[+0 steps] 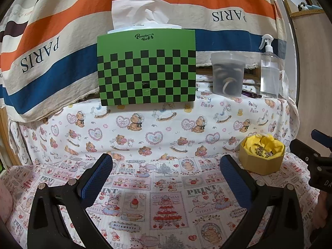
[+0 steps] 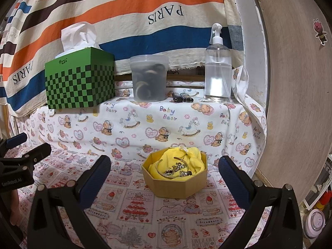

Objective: Organize jewelry

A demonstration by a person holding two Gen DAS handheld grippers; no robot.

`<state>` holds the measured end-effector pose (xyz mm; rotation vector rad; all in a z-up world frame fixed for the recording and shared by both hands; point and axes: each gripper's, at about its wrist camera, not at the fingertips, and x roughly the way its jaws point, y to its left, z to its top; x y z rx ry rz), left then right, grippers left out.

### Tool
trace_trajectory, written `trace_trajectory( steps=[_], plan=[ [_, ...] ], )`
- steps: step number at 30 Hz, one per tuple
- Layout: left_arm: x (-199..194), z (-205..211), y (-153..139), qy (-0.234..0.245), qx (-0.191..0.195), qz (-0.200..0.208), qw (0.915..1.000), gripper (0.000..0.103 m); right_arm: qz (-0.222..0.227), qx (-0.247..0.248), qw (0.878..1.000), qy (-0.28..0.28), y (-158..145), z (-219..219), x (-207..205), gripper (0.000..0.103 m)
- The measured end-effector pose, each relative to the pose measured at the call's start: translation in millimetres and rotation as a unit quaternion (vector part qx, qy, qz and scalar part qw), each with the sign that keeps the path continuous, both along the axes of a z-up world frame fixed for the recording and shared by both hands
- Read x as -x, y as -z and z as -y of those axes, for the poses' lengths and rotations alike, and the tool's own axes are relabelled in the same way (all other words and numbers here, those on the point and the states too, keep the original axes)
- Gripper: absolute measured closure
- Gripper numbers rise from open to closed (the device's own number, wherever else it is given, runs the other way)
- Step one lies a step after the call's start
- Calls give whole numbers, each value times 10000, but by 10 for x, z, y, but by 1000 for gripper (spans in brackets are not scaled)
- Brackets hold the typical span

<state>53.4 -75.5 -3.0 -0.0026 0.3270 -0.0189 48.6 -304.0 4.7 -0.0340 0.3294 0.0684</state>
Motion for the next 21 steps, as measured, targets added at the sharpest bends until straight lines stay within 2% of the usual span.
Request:
trace_trajectory(
  steps=[21],
  plan=[
    [14,9,-11,20,-46,68,10000,0,-1,-3,10000,7,1,-3,1,0]
  ],
)
